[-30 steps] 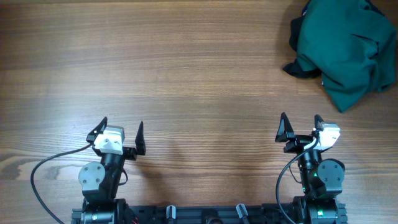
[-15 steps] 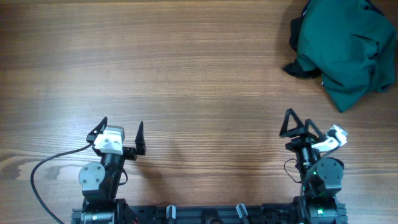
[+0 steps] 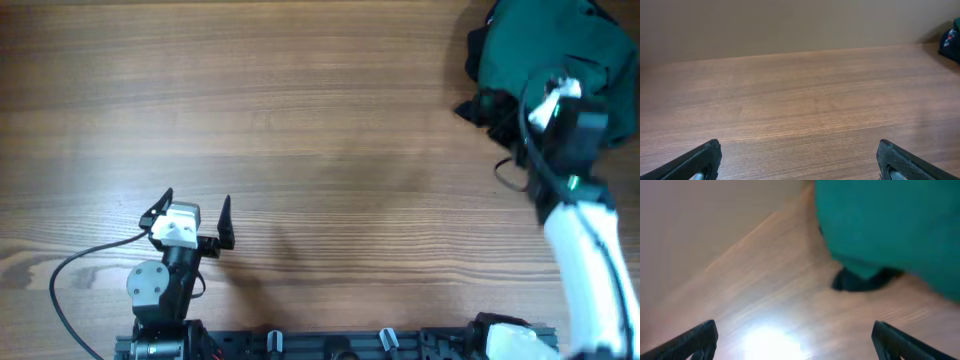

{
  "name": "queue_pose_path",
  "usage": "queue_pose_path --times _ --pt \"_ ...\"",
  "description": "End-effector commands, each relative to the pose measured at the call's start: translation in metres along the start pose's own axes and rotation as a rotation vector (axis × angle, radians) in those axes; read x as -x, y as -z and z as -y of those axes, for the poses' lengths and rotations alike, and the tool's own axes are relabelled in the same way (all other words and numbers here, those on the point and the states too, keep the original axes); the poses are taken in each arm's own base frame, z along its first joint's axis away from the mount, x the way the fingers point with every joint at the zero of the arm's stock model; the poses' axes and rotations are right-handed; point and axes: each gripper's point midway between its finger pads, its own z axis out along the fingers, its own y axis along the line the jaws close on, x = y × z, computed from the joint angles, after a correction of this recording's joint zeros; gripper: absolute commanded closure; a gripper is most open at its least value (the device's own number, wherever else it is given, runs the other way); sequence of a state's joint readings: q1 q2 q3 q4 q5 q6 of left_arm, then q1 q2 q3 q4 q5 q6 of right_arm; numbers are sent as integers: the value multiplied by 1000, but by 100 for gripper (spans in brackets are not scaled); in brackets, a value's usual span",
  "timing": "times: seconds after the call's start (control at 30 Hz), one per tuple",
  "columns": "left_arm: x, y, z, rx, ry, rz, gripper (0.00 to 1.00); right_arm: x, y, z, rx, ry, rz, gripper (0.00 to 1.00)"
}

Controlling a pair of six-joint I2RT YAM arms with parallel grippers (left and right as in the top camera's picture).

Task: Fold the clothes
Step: 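Reach the right gripper into the clothes pile and grasp the green garment, then pull the green garment out with the right gripper and drop it mid-table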

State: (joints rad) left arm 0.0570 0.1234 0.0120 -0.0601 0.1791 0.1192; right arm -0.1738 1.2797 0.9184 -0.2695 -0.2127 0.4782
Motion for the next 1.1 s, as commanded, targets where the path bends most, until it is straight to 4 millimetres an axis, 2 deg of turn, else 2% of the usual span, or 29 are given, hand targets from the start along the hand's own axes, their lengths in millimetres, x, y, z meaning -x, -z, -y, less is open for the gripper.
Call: queue_pose_path --times 0.0,0.07,0.13,0.27,0.33,0.4,0.5,0.53,0.57,0.6,0.63,0.7,0.77,0.8,0.83,0.9,0.93,1.0,1.03,1.07 --pt "-2 0 0 1 -16 -3 0 73 -12 -3 -120 248 57 1" --pt "-2 0 0 1 -16 -3 0 92 -26 6 -201 310 51 0" --pt "-2 0 0 1 -16 -3 0 91 -51 21 -254 312 27 0" --pt "-2 0 0 1 -16 -3 0 50 -103 58 -336 326 -111 0" --pt "-2 0 0 1 -16 -3 0 35 -118 65 -355 341 -151 1" --pt "-2 0 0 1 -16 -3 0 23 -135 81 -422 374 -173 1" --pt "-2 0 0 1 -16 -3 0 17 -147 93 -475 388 -175 2" --pt "-2 0 0 1 -16 -3 0 15 -148 94 -476 388 -178 17" --pt "-2 0 0 1 -16 -3 0 15 -148 96 -484 387 -176 47" --pt "-2 0 0 1 -16 -3 0 18 -147 98 -500 387 -167 67" --pt "-2 0 0 1 -16 -3 0 21 -145 99 -514 390 -157 96" --pt "-2 0 0 1 -16 -3 0 32 -137 92 -514 389 -123 96" --pt "-2 0 0 1 -16 -3 0 57 -119 71 -480 362 -43 96" --pt "-2 0 0 1 -16 -3 0 82 -100 46 -413 359 26 95" --pt "-2 0 0 1 -16 -3 0 108 -74 11 -305 361 102 96" --pt "-2 0 0 1 -16 -3 0 125 -40 -33 -158 377 169 96" --pt "-2 0 0 1 -16 -3 0 126 -29 -51 -100 389 181 96" --pt "-2 0 0 1 -16 -3 0 106 -14 -106 68 444 161 95" --pt "-2 0 0 1 -16 -3 0 84 -11 -140 169 480 123 96" --pt "-2 0 0 1 -16 -3 0 34 -4 -200 356 549 35 96"
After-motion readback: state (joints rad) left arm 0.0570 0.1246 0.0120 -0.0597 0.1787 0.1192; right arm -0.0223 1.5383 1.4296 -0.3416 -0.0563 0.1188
